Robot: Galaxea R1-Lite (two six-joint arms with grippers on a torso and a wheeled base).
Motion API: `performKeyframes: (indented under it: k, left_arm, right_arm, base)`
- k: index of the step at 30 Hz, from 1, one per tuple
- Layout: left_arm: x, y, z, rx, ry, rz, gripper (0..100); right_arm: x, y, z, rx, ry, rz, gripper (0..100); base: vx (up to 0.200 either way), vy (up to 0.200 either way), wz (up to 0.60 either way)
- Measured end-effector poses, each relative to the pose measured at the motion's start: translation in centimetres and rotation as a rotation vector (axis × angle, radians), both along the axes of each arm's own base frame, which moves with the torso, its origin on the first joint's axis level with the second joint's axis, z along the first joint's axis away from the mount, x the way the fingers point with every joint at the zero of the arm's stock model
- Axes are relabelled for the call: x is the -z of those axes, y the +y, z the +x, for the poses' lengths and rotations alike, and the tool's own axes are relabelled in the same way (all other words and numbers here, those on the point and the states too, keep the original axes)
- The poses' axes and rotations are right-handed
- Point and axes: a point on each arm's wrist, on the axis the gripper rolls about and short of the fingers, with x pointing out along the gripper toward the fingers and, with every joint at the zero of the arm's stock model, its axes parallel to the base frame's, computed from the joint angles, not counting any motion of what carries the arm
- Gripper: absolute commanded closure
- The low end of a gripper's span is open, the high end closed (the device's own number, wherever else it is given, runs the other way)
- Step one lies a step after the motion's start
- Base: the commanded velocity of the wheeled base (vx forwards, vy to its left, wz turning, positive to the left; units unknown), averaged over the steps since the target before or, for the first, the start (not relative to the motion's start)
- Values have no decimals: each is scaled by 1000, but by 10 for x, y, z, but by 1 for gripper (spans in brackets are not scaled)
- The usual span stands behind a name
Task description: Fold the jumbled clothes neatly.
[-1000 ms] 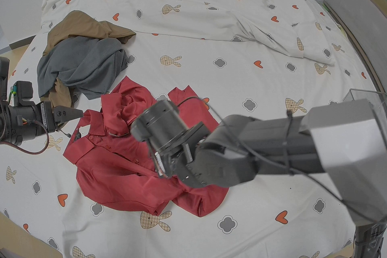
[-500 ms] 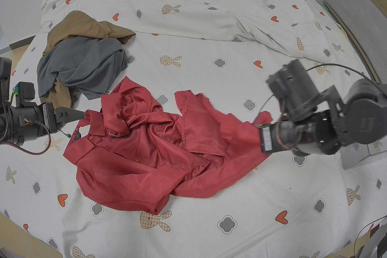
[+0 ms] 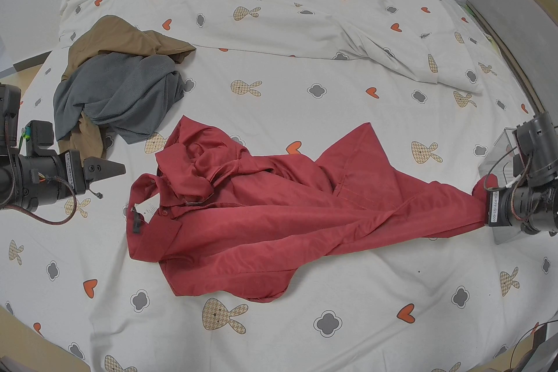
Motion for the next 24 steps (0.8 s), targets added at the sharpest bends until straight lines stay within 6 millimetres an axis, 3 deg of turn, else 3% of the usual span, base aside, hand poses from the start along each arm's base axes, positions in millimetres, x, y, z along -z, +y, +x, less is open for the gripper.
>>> performKeyframes:
  k: [8,16,20,24]
  left_arm:
    - [4,-2,2,7,16,2,0]
    - [9,-3,10,10,17,2,0]
    - [11,-3,11,21,24,-4,0]
    - [13,-4,11,40,31,-15,0]
  right_arm:
    - [10,-4,-15,-6,18,-7,0]
    - [-5,-5,-17,-13,-43,23,0]
    - [-15,0,-9,-62,-90,100,0]
    - [-18,11,16,-150,-136,212,0]
  base:
    - [0,0,0]
    - [0,0,0]
    - [0,0,0]
    - [0,0,0]
